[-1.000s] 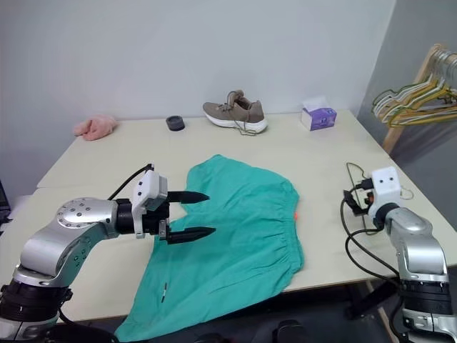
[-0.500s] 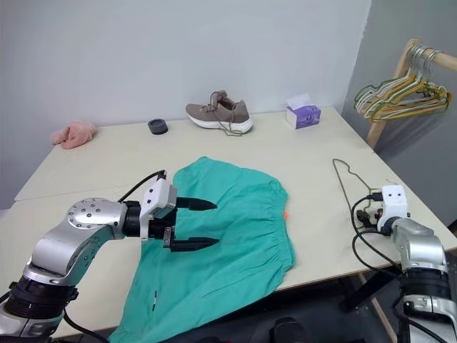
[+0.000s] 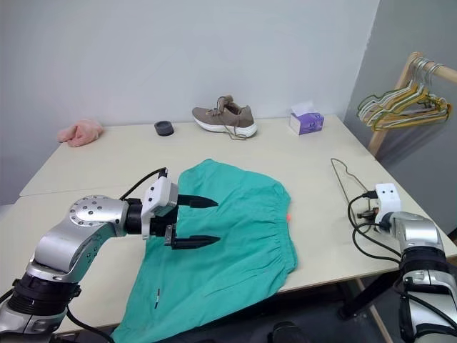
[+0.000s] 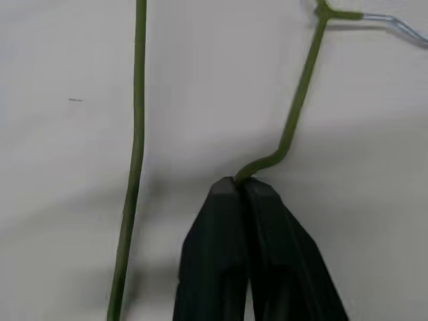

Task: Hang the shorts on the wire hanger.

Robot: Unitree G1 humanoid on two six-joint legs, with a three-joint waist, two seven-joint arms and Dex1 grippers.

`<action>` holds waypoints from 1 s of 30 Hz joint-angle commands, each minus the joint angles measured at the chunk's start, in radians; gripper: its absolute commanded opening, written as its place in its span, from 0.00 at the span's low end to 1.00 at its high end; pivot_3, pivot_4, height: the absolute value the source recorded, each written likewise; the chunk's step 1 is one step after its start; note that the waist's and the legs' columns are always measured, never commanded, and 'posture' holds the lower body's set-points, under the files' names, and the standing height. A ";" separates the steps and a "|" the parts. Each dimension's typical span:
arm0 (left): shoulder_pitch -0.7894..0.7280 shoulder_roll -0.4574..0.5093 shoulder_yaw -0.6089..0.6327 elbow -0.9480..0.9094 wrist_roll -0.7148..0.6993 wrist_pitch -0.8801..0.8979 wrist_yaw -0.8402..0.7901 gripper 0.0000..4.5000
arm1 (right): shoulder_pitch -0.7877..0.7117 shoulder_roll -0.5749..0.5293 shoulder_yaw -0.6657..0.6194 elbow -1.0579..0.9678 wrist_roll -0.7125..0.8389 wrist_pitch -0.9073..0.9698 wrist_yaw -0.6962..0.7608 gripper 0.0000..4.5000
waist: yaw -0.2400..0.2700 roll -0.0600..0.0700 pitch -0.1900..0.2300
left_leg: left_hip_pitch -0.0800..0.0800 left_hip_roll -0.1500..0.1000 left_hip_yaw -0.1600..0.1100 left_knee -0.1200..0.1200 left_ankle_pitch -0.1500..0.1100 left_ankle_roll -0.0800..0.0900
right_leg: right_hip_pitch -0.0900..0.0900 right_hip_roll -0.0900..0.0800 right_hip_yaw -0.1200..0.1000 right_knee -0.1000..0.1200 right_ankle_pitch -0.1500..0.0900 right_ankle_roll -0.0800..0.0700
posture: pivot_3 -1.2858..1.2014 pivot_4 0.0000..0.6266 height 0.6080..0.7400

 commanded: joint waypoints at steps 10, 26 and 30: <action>-0.125 -0.010 0.088 0.250 0.060 -0.049 0.093 1.00 | 0.069 -0.135 0.147 -0.326 -0.120 -0.338 0.161 0.00 | -0.007 0.018 0.010 | -0.003 -0.001 0.002 0.000 0.000 0.000 | -0.005 -0.001 0.002 0.002 0.000 0.001 | 0.44 0.00 1.00; -0.191 0.078 0.084 0.321 -0.097 0.352 -0.100 1.00 | -0.072 -0.199 0.425 -0.500 -0.541 -1.156 0.134 0.00 | -0.043 0.019 0.012 | -0.003 0.000 0.000 -0.001 -0.001 -0.001 | -0.006 -0.001 0.001 0.003 -0.002 0.001 | 0.43 0.00 1.00; -0.157 0.080 0.059 0.275 -0.092 0.366 -0.116 1.00 | -0.104 -0.155 0.424 -0.527 -0.528 -1.208 0.145 0.00 | -0.046 0.019 0.012 | -0.003 0.000 -0.001 -0.001 -0.001 -0.001 | -0.006 -0.005 0.000 0.003 -0.002 0.001 | 0.43 0.00 1.00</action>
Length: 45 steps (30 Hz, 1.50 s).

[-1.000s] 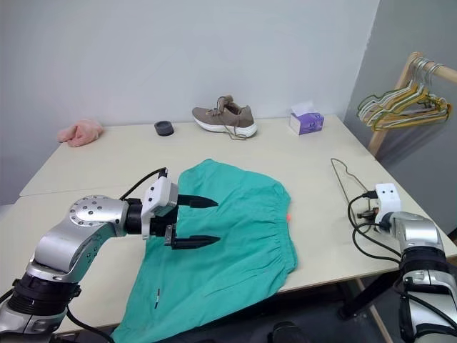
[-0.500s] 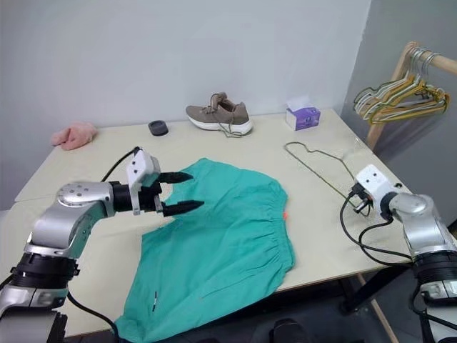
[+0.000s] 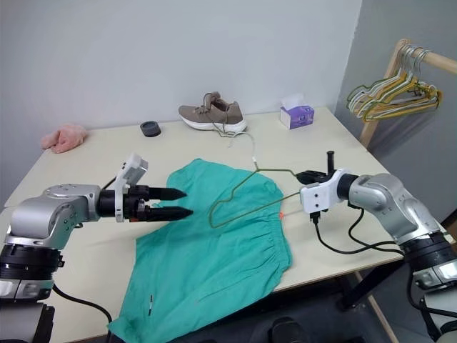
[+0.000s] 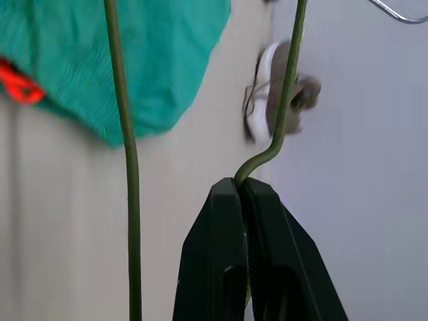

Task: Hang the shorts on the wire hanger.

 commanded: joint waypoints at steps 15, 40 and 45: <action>0.085 0.000 -0.060 -0.166 -0.037 0.024 -0.042 0.96 | -0.087 0.102 -0.037 -0.046 0.064 -0.045 0.028 0.00 | 0.000 0.000 0.000 | 0.000 -0.001 0.000 0.000 0.000 0.000 | 0.000 -0.001 0.000 0.001 0.000 0.000 | 0.43 0.00 1.00; 0.140 0.010 -0.069 -0.163 0.033 -0.065 -0.033 0.00 | 0.017 0.091 -0.039 -0.192 0.234 0.117 0.216 0.47 | 0.003 0.000 0.000 | 0.000 -0.001 0.000 0.000 0.000 0.000 | 0.001 -0.002 0.000 0.001 0.000 0.000 | 0.43 0.00 1.00; 0.145 0.007 -0.077 -0.145 0.102 -0.166 -0.011 0.00 | 0.066 0.073 -0.108 -0.314 0.407 0.414 0.313 0.84 | 0.013 0.000 0.000 | 0.000 -0.001 0.000 0.000 0.000 0.000 | 0.001 -0.002 0.000 0.001 0.000 0.000 | 0.43 0.00 1.00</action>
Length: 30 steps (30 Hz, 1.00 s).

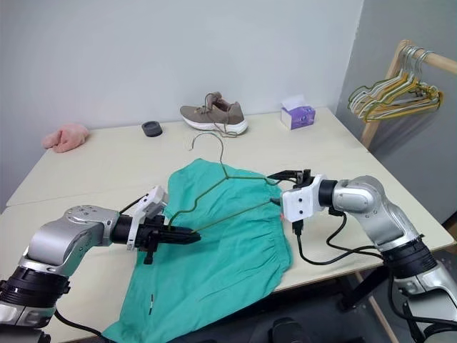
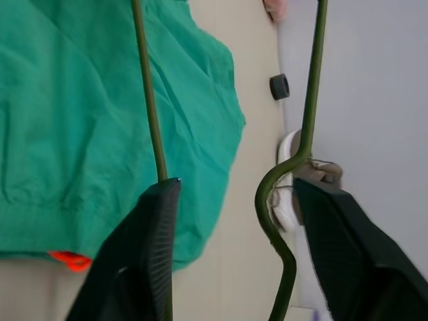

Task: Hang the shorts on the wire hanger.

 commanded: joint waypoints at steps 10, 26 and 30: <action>-0.039 0.031 -0.054 0.055 0.245 -0.400 0.009 0.00 | 0.048 -0.130 -0.138 -0.339 0.423 0.883 0.152 0.99 | 0.008 0.000 0.000 | 0.000 0.000 0.000 0.000 0.000 0.000 | 0.000 -0.001 -0.001 0.000 0.000 0.000 | 0.43 0.00 1.00; -0.037 0.046 -0.058 -0.017 0.301 -0.463 -0.025 0.00 | -0.096 -0.023 0.154 -0.184 0.310 1.048 0.158 0.65 | 0.007 0.000 0.000 | 0.000 0.000 0.000 0.000 0.000 0.000 | 0.000 -0.001 -0.001 -0.001 0.000 0.001 | 0.44 0.00 1.00; -0.030 0.046 -0.054 -0.023 0.298 -0.460 -0.026 0.00 | -0.103 -0.020 0.168 -0.179 0.309 1.071 0.165 0.32 | 0.007 0.000 0.000 | -0.001 0.000 -0.001 0.000 0.000 0.000 | 0.000 -0.001 -0.002 0.000 0.000 0.001 | 0.44 0.00 1.00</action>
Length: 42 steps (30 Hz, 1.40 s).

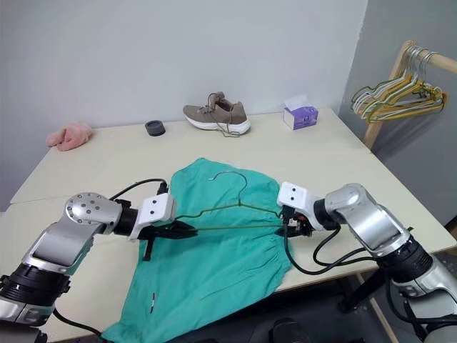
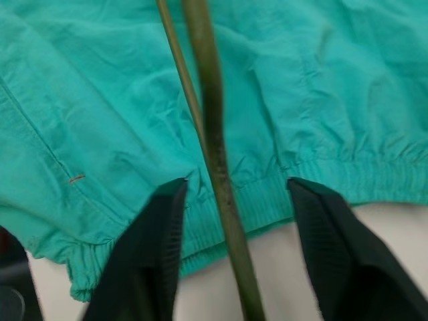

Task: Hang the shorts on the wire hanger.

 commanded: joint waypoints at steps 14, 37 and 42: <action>0.030 -0.045 0.063 -0.013 -0.119 0.074 -0.020 0.17 | -0.012 -0.017 -0.021 -0.029 0.012 0.030 0.019 0.00 | 0.000 0.000 0.000 | 0.000 0.000 -0.001 0.000 0.000 0.000 | 0.000 0.000 -0.001 0.000 0.000 0.000 | 0.43 0.00 1.00; -0.040 -0.074 0.227 0.178 -0.192 0.185 0.117 0.96 | 0.324 -0.167 -0.443 -0.159 0.187 0.233 -0.093 0.00 | -0.001 -0.001 0.000 | 0.000 -0.001 0.000 0.000 0.000 0.000 | 0.000 -0.001 0.000 0.000 0.000 0.001 | 0.41 0.00 1.00; -0.047 -0.093 0.205 0.193 -0.160 0.134 0.132 0.99 | 0.525 -0.169 -0.633 -0.228 0.236 0.321 -0.152 0.00 | -0.003 -0.001 -0.001 | 0.000 -0.001 0.000 0.000 0.000 0.000 | 0.000 0.000 0.000 -0.001 0.000 0.001 | 0.40 0.00 1.00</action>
